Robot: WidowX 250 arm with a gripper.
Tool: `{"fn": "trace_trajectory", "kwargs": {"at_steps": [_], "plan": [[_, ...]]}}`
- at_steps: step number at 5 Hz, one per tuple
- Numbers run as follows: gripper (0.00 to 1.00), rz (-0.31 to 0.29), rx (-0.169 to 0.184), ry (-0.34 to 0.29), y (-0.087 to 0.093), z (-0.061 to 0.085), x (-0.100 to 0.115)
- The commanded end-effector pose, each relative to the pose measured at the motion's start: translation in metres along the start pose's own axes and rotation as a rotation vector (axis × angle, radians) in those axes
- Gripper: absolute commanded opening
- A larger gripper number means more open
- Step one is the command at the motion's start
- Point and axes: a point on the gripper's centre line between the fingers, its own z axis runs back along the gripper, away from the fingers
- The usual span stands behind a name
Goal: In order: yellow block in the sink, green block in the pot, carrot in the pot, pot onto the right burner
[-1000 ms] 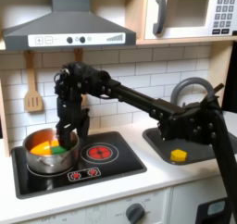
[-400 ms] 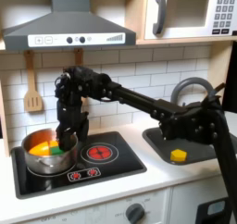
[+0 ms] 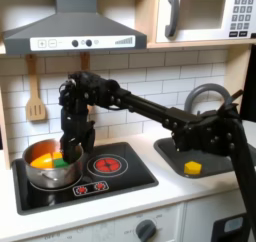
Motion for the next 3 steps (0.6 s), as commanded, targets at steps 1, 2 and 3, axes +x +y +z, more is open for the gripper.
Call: {"fn": "trace_trajectory", "kwargs": {"at_steps": [1,2,3], "plan": [[0.0,-0.004,-0.022,0.001,-0.0011,0.0004,-0.0013],[0.0,-0.011,-0.03,-0.004,-0.0032,0.001,-0.0005],[0.0,-0.018,-0.053,-0.005,-0.0091,0.0043,-0.0021]]}}
